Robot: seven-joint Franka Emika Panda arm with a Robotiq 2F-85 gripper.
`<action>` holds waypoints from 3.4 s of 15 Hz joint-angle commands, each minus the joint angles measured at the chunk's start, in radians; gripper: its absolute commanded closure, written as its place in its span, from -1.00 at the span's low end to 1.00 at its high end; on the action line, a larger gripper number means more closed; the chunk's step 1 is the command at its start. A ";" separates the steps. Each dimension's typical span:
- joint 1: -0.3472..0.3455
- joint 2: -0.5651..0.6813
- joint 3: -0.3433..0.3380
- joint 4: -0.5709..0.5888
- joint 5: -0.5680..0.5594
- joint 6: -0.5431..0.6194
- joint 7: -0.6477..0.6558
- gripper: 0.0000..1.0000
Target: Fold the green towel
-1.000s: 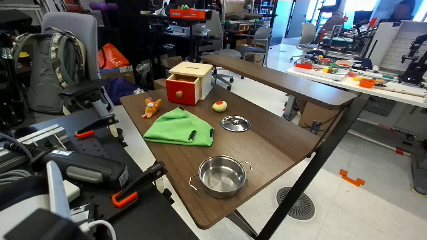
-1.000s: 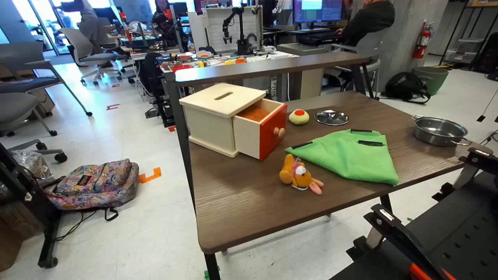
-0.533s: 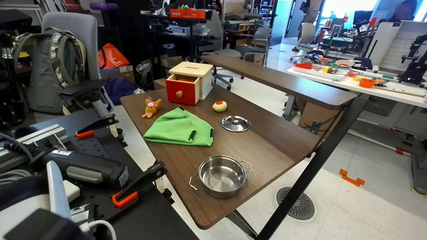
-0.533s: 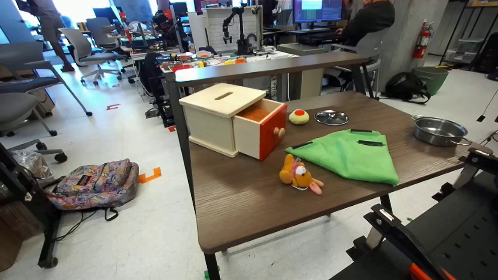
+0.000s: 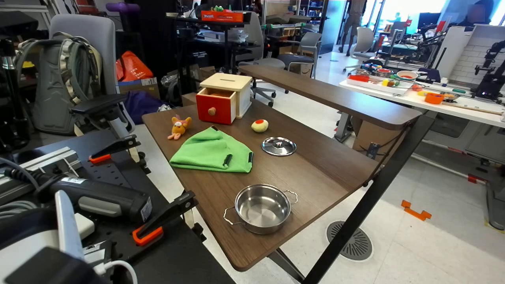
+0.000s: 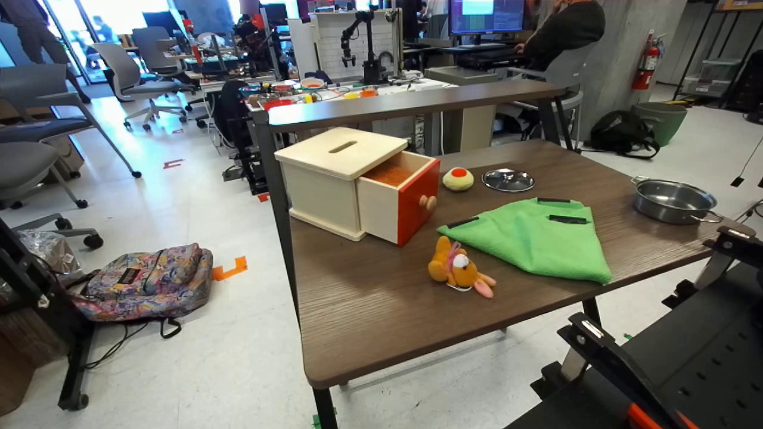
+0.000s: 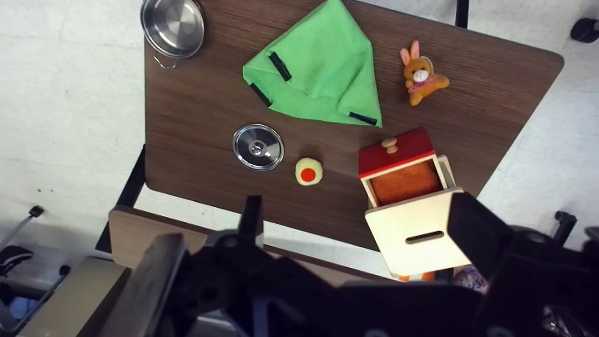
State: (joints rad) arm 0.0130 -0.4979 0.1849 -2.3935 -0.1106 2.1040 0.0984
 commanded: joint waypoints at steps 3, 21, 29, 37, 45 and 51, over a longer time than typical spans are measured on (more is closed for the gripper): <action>0.014 0.212 -0.135 0.001 0.006 0.109 -0.232 -1.00; -0.005 0.491 -0.180 0.053 -0.125 0.134 -0.464 -1.00; -0.042 0.708 -0.187 0.163 -0.141 0.174 -0.660 -1.00; -0.119 0.861 -0.175 0.240 -0.072 0.231 -0.835 -1.00; -0.245 1.009 -0.079 0.267 0.157 0.511 -0.967 -1.00; -0.259 1.096 -0.074 0.318 0.148 0.554 -0.957 -1.00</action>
State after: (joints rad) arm -0.2355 0.5494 0.1045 -2.1099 0.0377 2.6314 -0.8487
